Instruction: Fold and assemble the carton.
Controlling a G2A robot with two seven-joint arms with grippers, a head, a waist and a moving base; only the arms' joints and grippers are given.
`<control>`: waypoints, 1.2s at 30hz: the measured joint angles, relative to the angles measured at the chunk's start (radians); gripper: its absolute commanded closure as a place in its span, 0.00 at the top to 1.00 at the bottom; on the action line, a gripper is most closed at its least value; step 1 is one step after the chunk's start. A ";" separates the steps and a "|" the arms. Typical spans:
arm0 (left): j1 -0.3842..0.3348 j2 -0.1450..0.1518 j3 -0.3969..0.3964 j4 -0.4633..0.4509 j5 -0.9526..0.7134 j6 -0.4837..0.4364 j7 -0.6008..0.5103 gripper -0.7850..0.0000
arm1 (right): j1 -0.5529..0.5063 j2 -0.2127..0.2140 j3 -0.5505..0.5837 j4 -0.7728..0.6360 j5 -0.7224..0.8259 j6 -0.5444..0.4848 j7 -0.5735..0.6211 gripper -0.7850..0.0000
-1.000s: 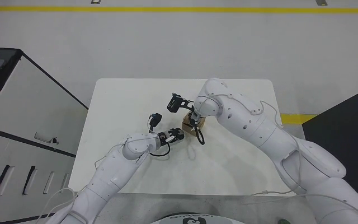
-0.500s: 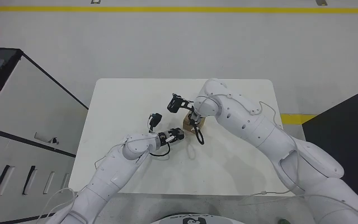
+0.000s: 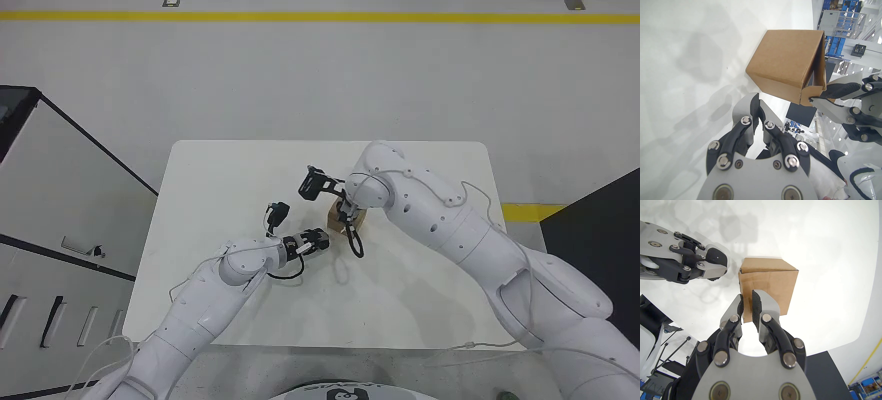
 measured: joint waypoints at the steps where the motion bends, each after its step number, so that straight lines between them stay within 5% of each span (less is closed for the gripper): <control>1: 0.000 0.000 0.000 0.000 0.000 0.000 0.000 0.00 | -0.001 0.000 0.001 -0.003 -0.001 0.000 0.001 0.33; 7: 0.000 0.000 0.000 0.000 0.000 0.000 0.000 0.00 | -0.009 0.000 0.006 -0.014 -0.019 0.002 0.008 0.38; 14: 0.000 0.000 0.000 0.000 0.000 0.000 0.000 0.00 | -0.016 -0.002 0.007 -0.013 -0.053 0.013 0.000 0.18; 36: 0.000 0.000 0.000 0.000 0.000 0.000 0.000 0.00 | -0.033 -0.010 0.031 -0.012 -0.094 0.010 -0.006 0.09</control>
